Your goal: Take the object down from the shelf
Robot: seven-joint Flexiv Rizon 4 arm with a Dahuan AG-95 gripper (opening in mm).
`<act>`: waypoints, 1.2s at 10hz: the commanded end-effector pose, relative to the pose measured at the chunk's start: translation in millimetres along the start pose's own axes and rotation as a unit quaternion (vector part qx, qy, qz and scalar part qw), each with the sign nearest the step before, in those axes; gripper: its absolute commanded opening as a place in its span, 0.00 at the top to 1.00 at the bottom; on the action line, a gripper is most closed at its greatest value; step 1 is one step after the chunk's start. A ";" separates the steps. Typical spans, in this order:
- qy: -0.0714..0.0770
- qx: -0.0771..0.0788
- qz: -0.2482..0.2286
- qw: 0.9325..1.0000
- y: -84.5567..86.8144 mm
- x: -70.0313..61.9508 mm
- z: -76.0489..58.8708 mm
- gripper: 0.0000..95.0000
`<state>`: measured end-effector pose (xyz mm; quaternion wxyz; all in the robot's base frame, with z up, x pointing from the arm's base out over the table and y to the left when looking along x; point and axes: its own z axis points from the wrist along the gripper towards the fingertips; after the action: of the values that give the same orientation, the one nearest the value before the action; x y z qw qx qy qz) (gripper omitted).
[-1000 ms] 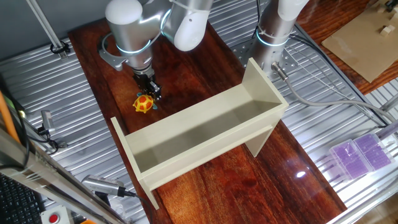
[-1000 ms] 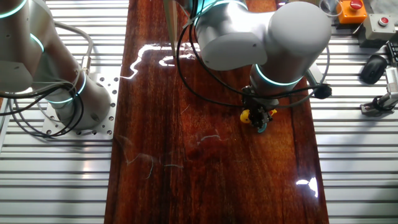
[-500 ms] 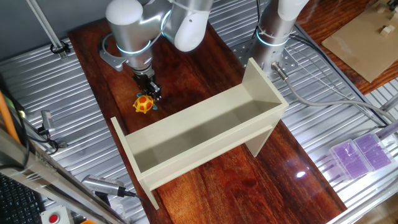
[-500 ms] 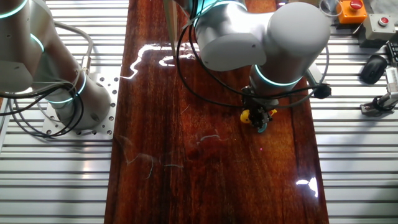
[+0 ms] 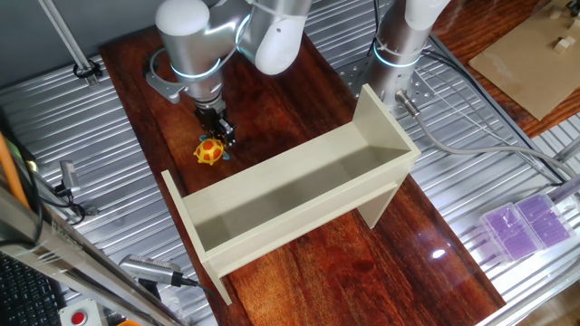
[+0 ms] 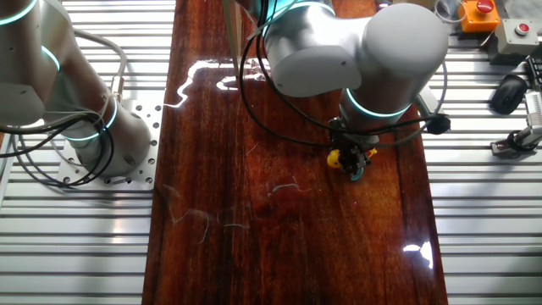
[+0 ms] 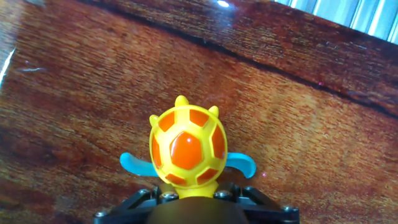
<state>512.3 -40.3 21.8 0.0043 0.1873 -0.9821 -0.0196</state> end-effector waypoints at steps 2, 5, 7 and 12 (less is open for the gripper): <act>-0.003 0.001 0.001 1.000 -0.3 0.3 1.3 0.60; -0.006 0.001 -0.001 1.000 -0.2 0.3 1.3 0.60; -0.010 -0.002 -0.001 1.000 -0.2 0.2 1.3 0.60; -0.011 -0.011 -0.005 1.000 -0.1 0.3 -0.4 0.20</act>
<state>513.5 -41.1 23.3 -0.0038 0.1931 -0.9807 -0.0316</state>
